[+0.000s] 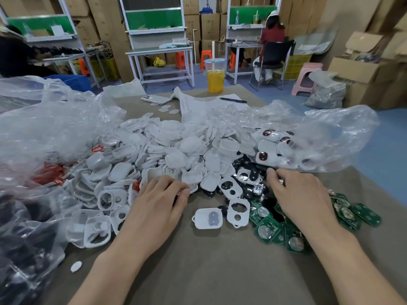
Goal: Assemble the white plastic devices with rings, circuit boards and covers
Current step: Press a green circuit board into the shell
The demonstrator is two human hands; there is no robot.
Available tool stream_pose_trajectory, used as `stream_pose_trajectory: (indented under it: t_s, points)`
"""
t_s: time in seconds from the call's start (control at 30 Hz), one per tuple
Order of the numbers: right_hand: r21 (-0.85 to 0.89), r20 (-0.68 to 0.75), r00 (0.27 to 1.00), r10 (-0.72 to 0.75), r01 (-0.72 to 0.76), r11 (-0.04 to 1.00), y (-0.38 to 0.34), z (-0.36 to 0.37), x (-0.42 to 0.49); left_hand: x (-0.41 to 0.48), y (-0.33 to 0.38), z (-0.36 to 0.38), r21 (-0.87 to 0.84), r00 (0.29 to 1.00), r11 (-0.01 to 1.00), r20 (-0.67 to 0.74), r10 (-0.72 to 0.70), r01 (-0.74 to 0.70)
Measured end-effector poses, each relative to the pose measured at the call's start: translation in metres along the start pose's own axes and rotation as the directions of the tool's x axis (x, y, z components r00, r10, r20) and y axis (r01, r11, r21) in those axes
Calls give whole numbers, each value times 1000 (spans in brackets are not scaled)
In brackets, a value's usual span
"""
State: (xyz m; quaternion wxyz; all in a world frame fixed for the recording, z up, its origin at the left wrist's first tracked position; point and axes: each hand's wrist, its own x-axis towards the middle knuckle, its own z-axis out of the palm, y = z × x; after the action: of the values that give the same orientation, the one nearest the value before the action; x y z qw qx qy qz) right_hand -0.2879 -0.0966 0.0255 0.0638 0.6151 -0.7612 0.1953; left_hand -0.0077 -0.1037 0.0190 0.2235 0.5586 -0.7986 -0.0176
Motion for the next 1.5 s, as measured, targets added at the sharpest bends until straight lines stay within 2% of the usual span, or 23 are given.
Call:
stream_pose_trajectory:
  t_s: [0.07, 0.2, 0.33, 0.4, 0.5, 0.63, 0.73, 0.87, 1.03, 1.1, 1.2, 1.3, 1.33, 1.4, 1.47, 1.5]
  points:
    - [13, -10, 1000, -28, 28, 1000, 2, 0, 0, 0, 0, 0, 0, 1000, 1000, 6, 1, -1]
    - [114, -144, 988, -54, 71, 991, 4, 2, 2, 0, 0, 1, 0, 1000, 1000, -7, 9, -9]
    - [297, -194, 979, -56, 113, 948, 3, -4, 2, -2, 6, -2, -39, 992, 999, -129, 3, -8]
    - [445, -237, 971, -18, 125, 887, -6, -11, 1, -2, 10, -4, -63, 980, 997, -196, 26, -39]
    - [683, -247, 969, 27, 154, 714, -35, -21, 2, -5, 20, -6, -200, 966, 970, -242, 90, -141]
    - [728, -316, 937, -149, 340, 596, -88, -24, 3, -11, 40, -6, -590, 982, 798, -187, 15, -124]
    - [777, -324, 917, -231, 398, 488, -112, -14, -4, -9, 47, -7, -751, 992, 655, -127, -16, -85]
    - [860, -263, 939, -221, 332, 387, -113, -4, -3, -5, 47, -7, -848, 997, 529, -10, -81, 35]
    - [974, -30, 959, -283, 91, 206, -100, -7, 3, -2, 41, -13, -912, 962, 382, 44, -269, 148]
    - [973, 27, 935, -353, 56, 224, -94, -8, 4, 0, 38, -16, -929, 942, 327, 62, -330, 176]
    - [947, 62, 917, -394, 70, 312, -90, -7, 4, 2, 35, -17, -942, 934, 273, 92, -346, 194]
    - [910, 79, 933, -351, 77, 407, -88, -4, 3, 2, 31, -14, -922, 938, 339, 65, -341, 187]
    - [877, 74, 943, -325, 93, 471, -87, -3, 2, 2, 29, -12, -896, 939, 403, 38, -343, 184]
    - [738, 21, 964, -266, 164, 655, -81, -3, 0, 0, 22, -6, -750, 946, 640, -62, -319, 167]
    - [536, -78, 973, -218, 226, 813, -70, -6, -8, -2, 15, -1, -482, 966, 871, -163, -199, 98]
    - [426, -124, 975, -184, 220, 878, -63, -8, -14, -2, 13, 1, -360, 976, 932, -183, -121, 48]
